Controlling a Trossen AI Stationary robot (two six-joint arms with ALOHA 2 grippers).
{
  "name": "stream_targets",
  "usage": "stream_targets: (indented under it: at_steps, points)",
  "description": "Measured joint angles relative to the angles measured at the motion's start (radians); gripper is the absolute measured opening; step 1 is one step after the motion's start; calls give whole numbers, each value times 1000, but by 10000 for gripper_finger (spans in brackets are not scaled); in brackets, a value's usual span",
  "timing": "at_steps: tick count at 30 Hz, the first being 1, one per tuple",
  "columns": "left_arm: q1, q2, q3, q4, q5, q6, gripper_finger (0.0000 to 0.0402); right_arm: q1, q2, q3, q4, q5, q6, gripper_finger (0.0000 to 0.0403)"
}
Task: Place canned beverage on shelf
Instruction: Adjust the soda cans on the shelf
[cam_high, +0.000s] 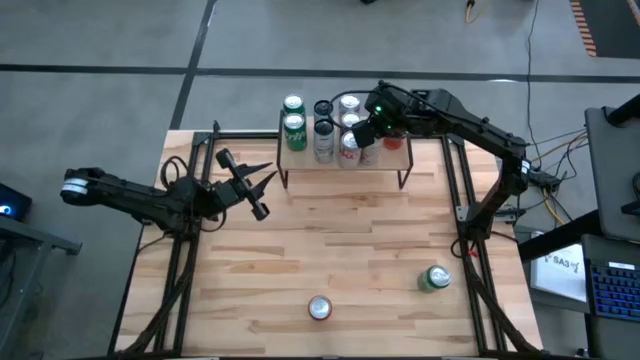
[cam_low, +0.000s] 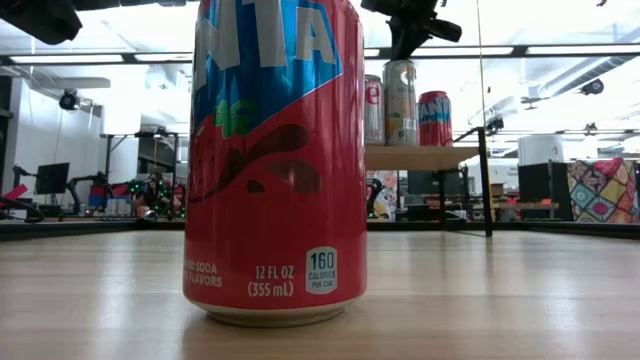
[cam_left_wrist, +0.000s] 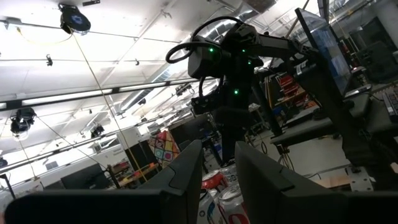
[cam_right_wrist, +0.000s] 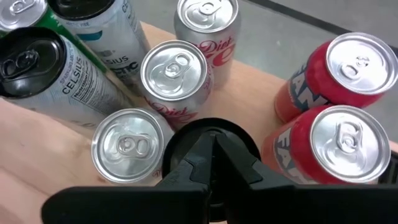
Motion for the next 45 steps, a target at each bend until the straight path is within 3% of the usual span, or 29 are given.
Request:
stream_targets:
  at_steps: [19, 45]
  points:
    - [0, 0, 0, 0, 0, 0, 81, 36, 0, 26, -49, -12, 84, 9]
    - [0, 0, 0, -2, 0, 0, 81, 39, 25, 72, -151, 23, 69, 9]
